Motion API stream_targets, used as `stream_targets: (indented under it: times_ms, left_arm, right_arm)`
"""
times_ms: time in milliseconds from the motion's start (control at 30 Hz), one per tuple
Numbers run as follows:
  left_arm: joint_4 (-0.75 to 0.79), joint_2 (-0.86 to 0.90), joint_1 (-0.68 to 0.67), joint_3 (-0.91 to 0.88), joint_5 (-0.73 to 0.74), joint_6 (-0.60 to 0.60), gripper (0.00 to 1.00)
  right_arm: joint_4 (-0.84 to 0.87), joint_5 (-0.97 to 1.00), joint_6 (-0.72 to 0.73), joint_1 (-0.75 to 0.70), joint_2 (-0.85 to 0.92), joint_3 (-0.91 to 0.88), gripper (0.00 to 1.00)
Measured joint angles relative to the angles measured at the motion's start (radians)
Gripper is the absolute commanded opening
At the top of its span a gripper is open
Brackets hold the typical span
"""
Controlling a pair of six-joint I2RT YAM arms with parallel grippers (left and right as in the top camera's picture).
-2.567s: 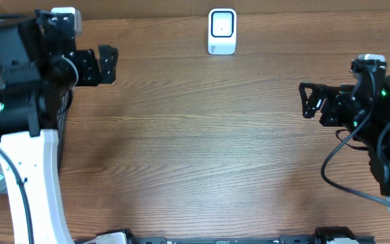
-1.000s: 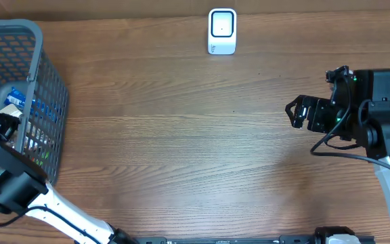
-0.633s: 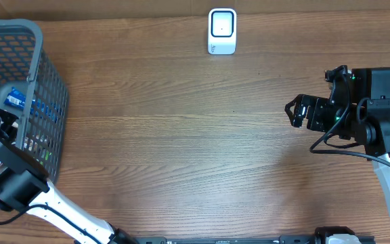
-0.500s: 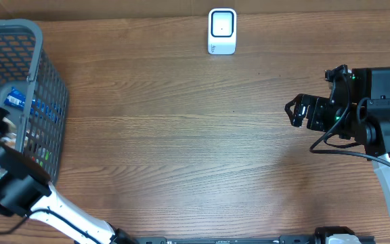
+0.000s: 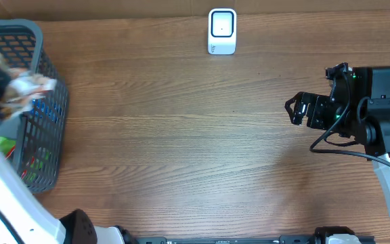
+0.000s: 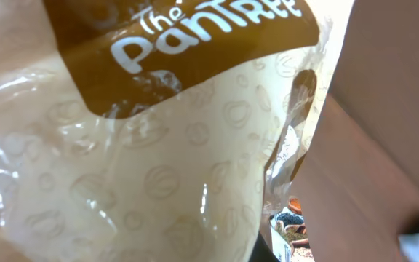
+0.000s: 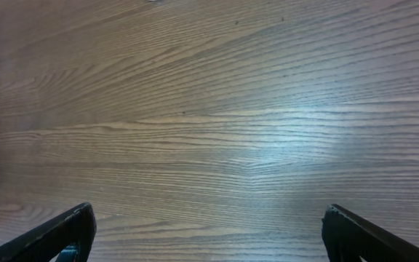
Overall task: Scan the item barcode
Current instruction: 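Lift the clear bag out with the left gripper and drop it mid-table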
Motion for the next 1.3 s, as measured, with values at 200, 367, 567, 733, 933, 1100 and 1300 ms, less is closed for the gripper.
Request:
stream_targets:
  times_ms: [200, 367, 567, 733, 933, 1100, 1300]
  left_arm:
    - [-0.007, 0.099, -0.301, -0.086, 0.048, -0.002, 0.04]
    - [0.023, 0.219, -0.480, -0.185, 0.082, -0.010, 0.04]
    - [0.070, 0.420, -0.639, -0.250, 0.148, -0.013, 0.07]
    - [0.093, 0.586, -0.720, -0.260, 0.167, -0.021, 0.40]
    - [0.102, 0.651, -0.761, -0.264, 0.175, -0.017, 0.68]
    - [0.014, 0.651, -0.735, -0.170, 0.169, -0.008, 0.69]
    - [-0.073, 0.613, -0.597, 0.133, 0.153, -0.008, 0.72]
  right_arm:
    - [0.014, 0.000, 0.000, 0.000, 0.000, 0.000, 1.00]
    - [0.015, 0.000, 0.000, 0.000, 0.000, 0.000, 1.00]
    - [0.025, 0.000, 0.003, 0.000, 0.000, 0.000, 1.00]
    - [0.039, 0.000, 0.020, 0.000, 0.002, 0.000, 1.00]
    - [0.063, -0.010, 0.060, 0.000, 0.038, 0.000, 1.00]
    - [0.145, -0.089, 0.076, 0.012, 0.097, 0.000, 0.96]
    - [0.332, -0.132, 0.109, 0.113, 0.157, 0.000, 0.92]
